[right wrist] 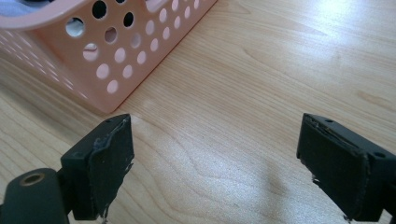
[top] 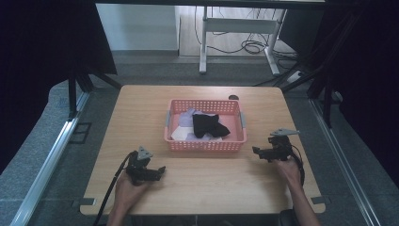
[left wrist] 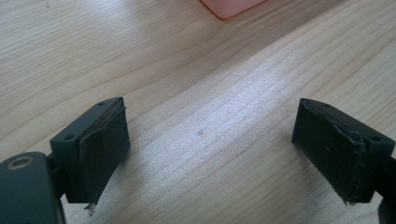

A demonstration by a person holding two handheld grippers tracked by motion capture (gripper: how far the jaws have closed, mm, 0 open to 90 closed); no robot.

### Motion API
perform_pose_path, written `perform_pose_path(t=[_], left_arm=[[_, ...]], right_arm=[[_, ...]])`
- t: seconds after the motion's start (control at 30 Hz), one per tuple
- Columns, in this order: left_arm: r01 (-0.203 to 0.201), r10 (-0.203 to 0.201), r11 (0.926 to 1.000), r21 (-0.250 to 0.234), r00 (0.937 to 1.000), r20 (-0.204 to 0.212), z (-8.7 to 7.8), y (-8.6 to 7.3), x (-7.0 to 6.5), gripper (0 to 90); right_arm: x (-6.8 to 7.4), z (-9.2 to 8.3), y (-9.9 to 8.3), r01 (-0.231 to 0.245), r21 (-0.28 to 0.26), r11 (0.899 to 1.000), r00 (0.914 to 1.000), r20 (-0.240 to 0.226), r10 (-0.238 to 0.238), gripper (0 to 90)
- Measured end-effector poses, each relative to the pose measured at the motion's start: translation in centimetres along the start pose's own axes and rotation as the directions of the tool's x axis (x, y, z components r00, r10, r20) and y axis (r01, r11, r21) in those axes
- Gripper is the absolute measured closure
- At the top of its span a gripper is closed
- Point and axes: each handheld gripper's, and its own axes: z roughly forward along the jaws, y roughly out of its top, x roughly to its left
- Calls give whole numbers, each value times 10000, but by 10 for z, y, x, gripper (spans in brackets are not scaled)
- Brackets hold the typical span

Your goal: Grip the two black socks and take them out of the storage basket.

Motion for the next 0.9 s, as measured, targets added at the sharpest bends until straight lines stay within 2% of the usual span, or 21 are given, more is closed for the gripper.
perform_pose_path(t=[0.27, 0.63, 0.9], left_arm=[[14, -14, 10000, -1, 10000, 5, 0, 0, 0, 105], [-6, 6, 10000, -2, 10000, 6, 0, 0, 0, 105], [25, -25, 10000, 5, 10000, 6, 0, 0, 0, 105]], right_arm=[[3, -2, 3, 40, -136, 9999, 9999, 141, -39, 113], [3, 3, 1, 21, 368, 9993, 10000, -40, -19, 99], [5, -1, 6, -83, 348, 9994, 9997, -221, 91, 16]])
